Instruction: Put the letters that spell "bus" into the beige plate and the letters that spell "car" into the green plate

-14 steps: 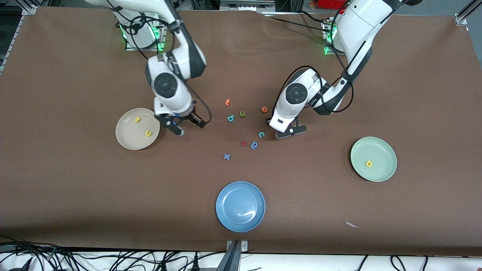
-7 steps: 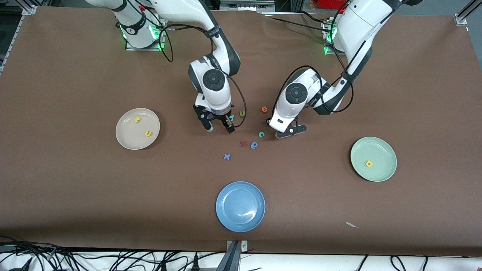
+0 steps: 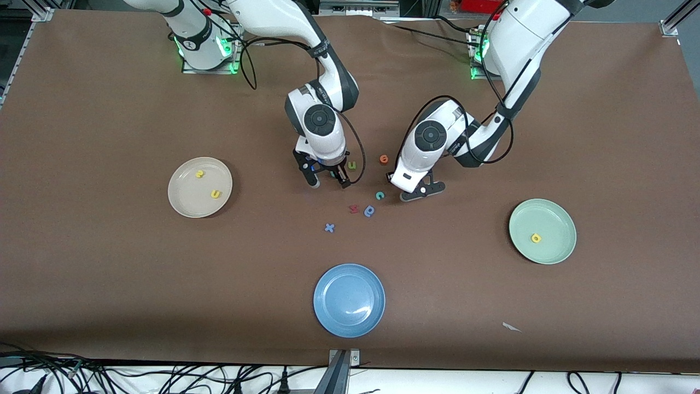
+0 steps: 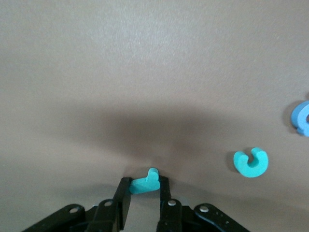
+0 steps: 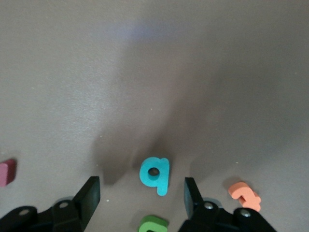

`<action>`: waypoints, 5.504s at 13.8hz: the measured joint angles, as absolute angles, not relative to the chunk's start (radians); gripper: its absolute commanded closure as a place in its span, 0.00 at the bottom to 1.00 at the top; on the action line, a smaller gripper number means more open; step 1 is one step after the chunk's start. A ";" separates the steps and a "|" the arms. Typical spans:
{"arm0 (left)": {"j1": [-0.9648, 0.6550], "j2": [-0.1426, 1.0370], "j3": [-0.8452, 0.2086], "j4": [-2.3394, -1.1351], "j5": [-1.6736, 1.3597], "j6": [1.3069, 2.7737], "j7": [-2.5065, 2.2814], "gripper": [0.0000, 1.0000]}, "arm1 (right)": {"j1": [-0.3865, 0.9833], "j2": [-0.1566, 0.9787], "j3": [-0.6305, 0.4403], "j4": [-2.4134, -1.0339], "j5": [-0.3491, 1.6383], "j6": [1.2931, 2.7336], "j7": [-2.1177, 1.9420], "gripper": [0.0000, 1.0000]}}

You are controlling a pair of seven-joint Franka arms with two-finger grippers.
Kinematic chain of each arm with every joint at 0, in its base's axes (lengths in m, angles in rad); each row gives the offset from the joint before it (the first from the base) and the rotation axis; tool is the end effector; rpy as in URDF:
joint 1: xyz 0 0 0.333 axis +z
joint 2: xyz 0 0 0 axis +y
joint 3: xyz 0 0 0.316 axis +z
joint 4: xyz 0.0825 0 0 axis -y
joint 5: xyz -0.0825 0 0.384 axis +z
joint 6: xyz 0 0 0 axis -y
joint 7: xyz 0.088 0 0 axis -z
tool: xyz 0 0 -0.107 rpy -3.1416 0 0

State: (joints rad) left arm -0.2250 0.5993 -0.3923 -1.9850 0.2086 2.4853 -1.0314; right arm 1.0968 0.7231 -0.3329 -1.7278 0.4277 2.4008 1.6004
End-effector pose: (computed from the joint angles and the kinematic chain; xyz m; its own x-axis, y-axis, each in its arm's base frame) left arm 0.4936 -0.3475 0.1756 0.9500 0.2950 -0.1021 0.2984 -0.9542 0.0200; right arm 0.4660 0.4778 0.1826 0.4740 -0.8778 -0.0699 -0.8799 -0.4752 0.0003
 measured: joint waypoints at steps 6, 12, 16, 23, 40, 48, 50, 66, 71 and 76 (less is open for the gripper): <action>-0.179 0.598 -0.381 -1.860 0.214 2.289 -0.870 0.79 | 1.093 0.728 -0.333 -1.733 0.428 2.392 1.602 0.67; 0.075 0.570 -0.363 -1.763 0.249 2.137 -0.347 0.79 | 1.091 0.725 -0.337 -1.728 0.428 2.368 1.510 0.87; 0.245 0.569 -0.362 -1.756 0.377 2.142 -0.059 0.78 | 1.093 0.676 -0.435 -1.710 0.400 2.141 1.271 0.87; 0.336 0.630 -0.371 -1.746 0.387 2.252 0.099 0.00 | 1.076 0.634 -0.788 -1.814 0.391 1.930 0.635 0.87; -0.224 0.678 -0.392 -1.717 0.174 2.400 -1.029 0.05 | 1.070 0.575 -0.990 -1.699 0.453 1.703 0.294 0.00; -0.300 0.741 -0.373 -1.724 0.266 2.456 -1.196 0.18 | 0.910 0.452 -0.908 -1.479 0.341 1.499 0.188 0.00; -0.307 0.743 -0.373 -1.725 0.266 2.455 -1.196 0.22 | 0.717 0.366 -0.662 -1.477 0.194 1.518 0.179 0.00; -0.345 0.756 -0.362 -1.703 0.280 2.372 -1.200 0.65 | 0.010 -0.052 0.033 -1.733 0.017 1.655 0.119 0.00; -0.346 0.756 -0.362 -1.701 0.280 2.372 -1.200 0.74 | 0.001 -0.051 0.037 -1.733 0.015 1.662 0.119 0.00; -0.345 0.756 -0.359 -1.698 0.280 2.371 -1.200 0.81 | 0.000 -0.050 0.037 -1.733 0.015 1.661 0.119 0.00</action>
State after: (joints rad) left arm -0.3447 0.7555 -0.3587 -1.6982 0.2799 2.3707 -1.2002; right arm -0.0004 -0.0500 0.0367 -1.7333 0.0149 1.6608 0.1192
